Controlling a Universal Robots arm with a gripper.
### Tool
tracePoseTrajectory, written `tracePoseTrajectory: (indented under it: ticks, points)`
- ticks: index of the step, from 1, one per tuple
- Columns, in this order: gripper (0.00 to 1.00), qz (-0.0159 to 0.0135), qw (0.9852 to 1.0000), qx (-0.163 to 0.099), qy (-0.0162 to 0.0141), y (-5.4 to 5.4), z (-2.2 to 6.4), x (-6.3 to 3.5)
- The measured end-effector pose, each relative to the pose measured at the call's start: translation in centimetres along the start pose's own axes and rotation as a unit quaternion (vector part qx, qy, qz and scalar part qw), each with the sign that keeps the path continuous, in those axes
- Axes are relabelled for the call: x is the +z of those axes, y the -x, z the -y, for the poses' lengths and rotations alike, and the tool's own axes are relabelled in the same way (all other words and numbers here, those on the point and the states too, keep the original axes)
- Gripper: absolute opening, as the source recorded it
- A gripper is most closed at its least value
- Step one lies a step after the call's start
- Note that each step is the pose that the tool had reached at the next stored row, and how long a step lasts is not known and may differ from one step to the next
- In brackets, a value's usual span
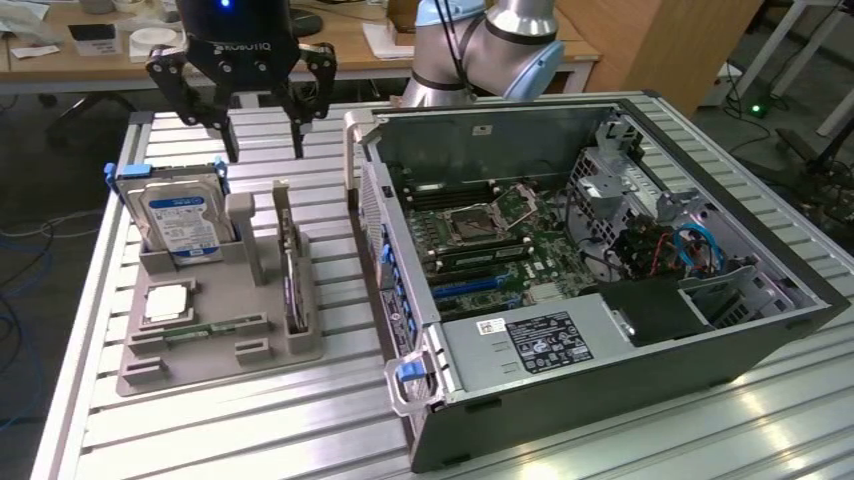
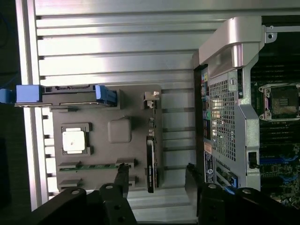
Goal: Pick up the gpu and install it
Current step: 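Pick up the gpu and move the gpu toward the slot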
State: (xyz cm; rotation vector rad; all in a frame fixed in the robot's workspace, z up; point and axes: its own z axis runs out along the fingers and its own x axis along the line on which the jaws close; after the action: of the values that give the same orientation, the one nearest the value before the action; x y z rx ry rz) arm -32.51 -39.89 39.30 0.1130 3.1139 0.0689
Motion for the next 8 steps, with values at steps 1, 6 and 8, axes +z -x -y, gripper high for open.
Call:
tracePoseTrajectory:
  ticks: [1, 6, 8]
  points:
    - [0.64, 0.0, 1.0, 0.0, 0.0, 0.0, 0.0, 0.0]
    - [0.71, -0.0025, 0.9999, -0.014, 0.0002, 0.0, 0.09, 0.41]
    - [0.71, -0.0041, 0.9998, -0.02, 0.0003, 0.0, 0.17, 0.77]
